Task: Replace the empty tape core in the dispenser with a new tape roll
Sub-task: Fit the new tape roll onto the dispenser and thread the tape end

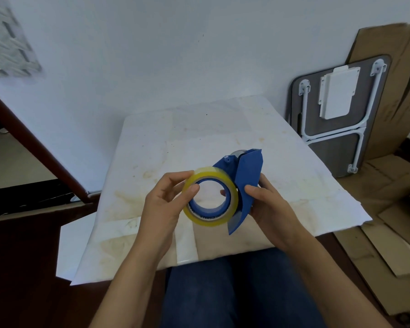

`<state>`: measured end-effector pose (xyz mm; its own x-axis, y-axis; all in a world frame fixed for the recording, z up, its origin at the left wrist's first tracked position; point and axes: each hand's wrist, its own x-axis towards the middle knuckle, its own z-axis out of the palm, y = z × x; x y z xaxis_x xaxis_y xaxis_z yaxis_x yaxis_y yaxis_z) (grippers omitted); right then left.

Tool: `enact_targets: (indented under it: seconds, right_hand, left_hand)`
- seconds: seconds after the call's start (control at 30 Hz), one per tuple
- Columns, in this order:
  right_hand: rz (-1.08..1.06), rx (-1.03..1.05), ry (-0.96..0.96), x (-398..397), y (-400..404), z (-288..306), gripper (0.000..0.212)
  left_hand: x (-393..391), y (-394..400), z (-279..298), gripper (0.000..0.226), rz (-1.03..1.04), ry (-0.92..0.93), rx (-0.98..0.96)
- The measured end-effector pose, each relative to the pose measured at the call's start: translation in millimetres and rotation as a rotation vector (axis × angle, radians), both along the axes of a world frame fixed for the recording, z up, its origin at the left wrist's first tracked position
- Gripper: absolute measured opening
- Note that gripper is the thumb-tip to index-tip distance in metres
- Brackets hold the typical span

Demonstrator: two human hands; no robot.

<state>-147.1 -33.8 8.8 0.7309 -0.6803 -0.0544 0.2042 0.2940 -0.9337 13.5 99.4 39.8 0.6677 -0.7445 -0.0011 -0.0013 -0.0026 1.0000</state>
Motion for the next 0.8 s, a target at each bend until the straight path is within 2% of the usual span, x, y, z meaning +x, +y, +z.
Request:
enact_targets:
  seconds: [0.17,0.27,0.37,0.47,0.6,0.67,0.73,0.8]
  right_hand:
    - [-0.026,0.037,-0.025,9,5,3,0.09]
    - [-0.086,0.002,0.034,14,6,4,0.072]
    - [-0.117,-0.045,0.095,15,7,6,0.058]
    - [-0.114,-0.066,0.097,15,8,3,0.066]
    - [-0.038,-0.036,0.136,14,8,-9,0.067]
    - [-0.054,-0.041,0.188,14,7,-15,0.063]
    - [-0.1,-0.058,0.235,15,7,-19,0.057]
    - [-0.134,-0.039,0.244,15,7,-21,0.055]
  left_hand:
    - [-7,3,-1,0.026,-0.061,-0.049,-0.103]
    - [-15,3,-1,0.033,-0.077,-0.064,-0.125]
    - [-16,1,-2,0.045,-0.06,-0.134,-0.048]
    - [-18,-3,1,0.054,-0.038,-0.178,0.041]
    - [-25,-11,9,0.048,-0.015,-0.375,0.173]
    - [-28,-12,15,0.042,-0.05,-0.353,0.186]
    - [-30,-12,20,0.038,-0.099,-0.243,0.187]
    - [-32,-9,24,0.049,-0.14,-0.093,0.168]
